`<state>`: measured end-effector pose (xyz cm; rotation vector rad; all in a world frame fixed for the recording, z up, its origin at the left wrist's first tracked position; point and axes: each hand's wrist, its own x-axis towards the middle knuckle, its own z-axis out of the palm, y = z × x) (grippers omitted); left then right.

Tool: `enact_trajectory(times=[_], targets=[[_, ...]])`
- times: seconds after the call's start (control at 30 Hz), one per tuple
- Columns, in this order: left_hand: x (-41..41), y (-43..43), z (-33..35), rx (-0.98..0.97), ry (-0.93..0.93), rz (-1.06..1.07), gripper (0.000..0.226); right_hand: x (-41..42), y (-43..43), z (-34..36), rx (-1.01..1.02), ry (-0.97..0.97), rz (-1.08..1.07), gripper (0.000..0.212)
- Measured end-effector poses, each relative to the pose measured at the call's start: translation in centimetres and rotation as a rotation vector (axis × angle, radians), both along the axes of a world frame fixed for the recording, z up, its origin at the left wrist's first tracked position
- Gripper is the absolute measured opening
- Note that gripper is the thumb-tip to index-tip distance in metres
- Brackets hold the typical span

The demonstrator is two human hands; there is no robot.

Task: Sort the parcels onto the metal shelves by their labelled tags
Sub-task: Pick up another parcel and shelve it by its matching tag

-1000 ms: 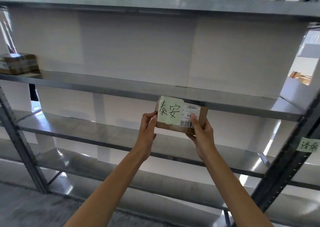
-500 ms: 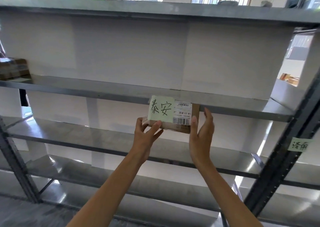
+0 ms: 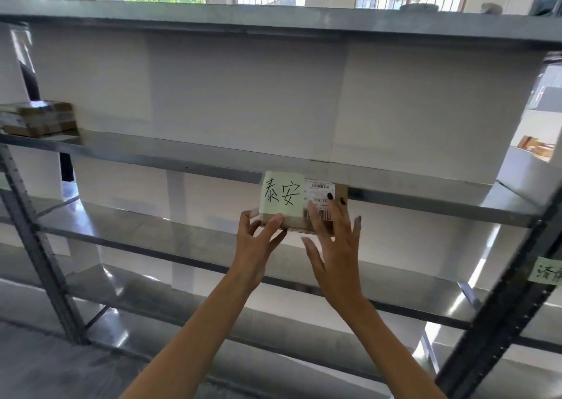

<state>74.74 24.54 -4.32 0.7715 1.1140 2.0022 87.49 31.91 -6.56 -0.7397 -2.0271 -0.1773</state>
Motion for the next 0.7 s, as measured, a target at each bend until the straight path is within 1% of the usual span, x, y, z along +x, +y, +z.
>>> enact_trajectory(times=[0.03,0.1,0.13,0.17,0.2,0.27,0.33,0.37,0.4,0.47,0.53,0.63,0.7], targets=[[-0.2,-0.1,0.0,0.005,-0.008,0.000,0.042,-0.1,0.1,0.2,-0.117,0.138,0.039,0.056],[-0.6,-0.4,0.1,0.014,-0.022,-0.004,0.041,0.0,-0.1,0.8,-0.467,0.428,0.175,0.060],[-0.7,-0.6,0.0,0.016,-0.023,-0.007,0.043,0.0,0.0,0.9,-0.628,0.511,0.247,0.060],[-0.8,-0.8,-0.1,0.003,-0.010,-0.002,0.045,0.0,0.1,0.9,-0.748,0.539,0.311,0.056],[-0.9,-0.9,-0.2,-0.022,0.016,0.013,0.046,0.0,0.2,1.0,-0.816,0.539,0.366,0.051],[-0.9,-1.0,-0.5,-0.121,0.114,0.071,0.052,-0.5,0.4,1.0,-0.846,0.530,0.422,0.046],[-0.7,-1.4,-0.5,-0.228,0.211,0.100,0.076,-1.4,0.5,1.1,-0.859,0.536,0.431,0.045],[-0.8,-1.7,-0.6,-0.249,0.225,0.094,0.084,-2.0,0.5,1.2,-0.865,0.534,0.432,0.045],[-1.2,-1.9,-0.8,-0.246,0.224,0.105,0.080,-2.5,0.4,1.3,-0.873,0.534,0.436,0.045],[-2.1,-2.6,-0.6,-0.209,0.200,0.166,0.051,-3.3,0.1,1.6,-0.892,0.538,0.473,0.045],[-3.3,-3.3,-0.5,-0.190,0.146,0.222,0.032,-4.2,-0.2,1.7,-0.912,0.536,0.514,0.044],[-4.9,-4.3,-0.3,-0.181,0.179,0.296,0.019,-6.0,-0.8,1.6,-0.948,0.535,0.549,0.044],[-6.0,-4.9,-0.4,-0.175,0.182,0.332,0.018,-7.4,-1.3,1.3,-0.968,0.537,0.566,0.044]])
